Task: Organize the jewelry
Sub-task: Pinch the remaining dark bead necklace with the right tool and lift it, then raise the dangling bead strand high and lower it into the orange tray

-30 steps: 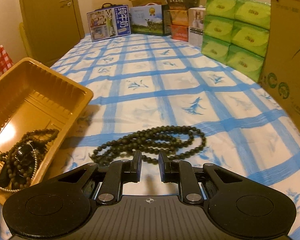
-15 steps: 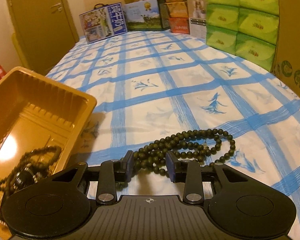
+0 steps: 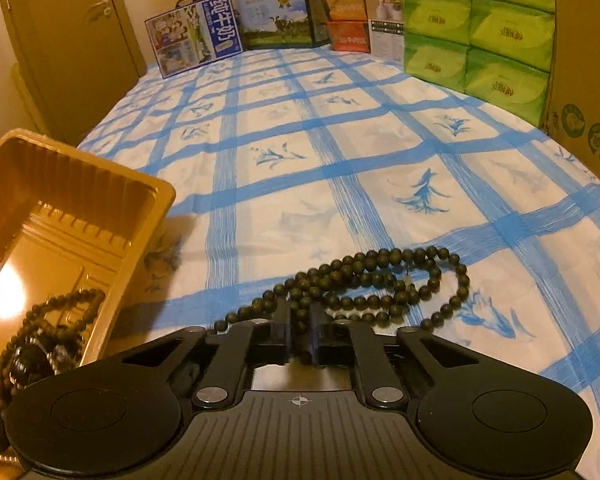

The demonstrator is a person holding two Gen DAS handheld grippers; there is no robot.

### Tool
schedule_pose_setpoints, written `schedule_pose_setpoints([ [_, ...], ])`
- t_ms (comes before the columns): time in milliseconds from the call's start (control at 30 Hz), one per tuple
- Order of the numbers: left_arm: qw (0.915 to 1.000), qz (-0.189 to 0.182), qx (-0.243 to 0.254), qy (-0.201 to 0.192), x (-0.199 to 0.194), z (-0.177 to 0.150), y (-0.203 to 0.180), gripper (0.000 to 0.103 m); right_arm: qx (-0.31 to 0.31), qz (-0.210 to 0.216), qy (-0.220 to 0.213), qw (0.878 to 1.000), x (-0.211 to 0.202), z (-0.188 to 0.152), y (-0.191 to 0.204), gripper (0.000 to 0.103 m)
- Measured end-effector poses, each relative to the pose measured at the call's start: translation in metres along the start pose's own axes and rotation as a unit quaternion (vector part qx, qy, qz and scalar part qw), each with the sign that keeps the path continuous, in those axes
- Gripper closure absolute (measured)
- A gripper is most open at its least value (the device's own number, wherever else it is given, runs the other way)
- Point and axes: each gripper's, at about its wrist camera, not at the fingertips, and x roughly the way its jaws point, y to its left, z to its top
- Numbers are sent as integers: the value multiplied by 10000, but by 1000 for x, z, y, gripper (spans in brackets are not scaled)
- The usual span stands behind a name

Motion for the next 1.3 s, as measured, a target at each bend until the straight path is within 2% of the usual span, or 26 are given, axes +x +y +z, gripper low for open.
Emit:
schedule_pose_setpoints([
  [200,10000,-6,0,-3,0,0,0,97,-45,-46,-213,9998,-27,-8,-2,96],
  [533,10000,-8,3,-10,0,1,0,97,-402,65,-1148,9926,-107,19,-6,97],
  [867,10000,-15,5,-17,-1,1,-1,97,-689,276,-1961,9778,-171,61,5,97],
  [1300,10000,-15,2,-16,-1,1,-1,97,-1127,605,-2690,9546,-230,98,31,97],
])
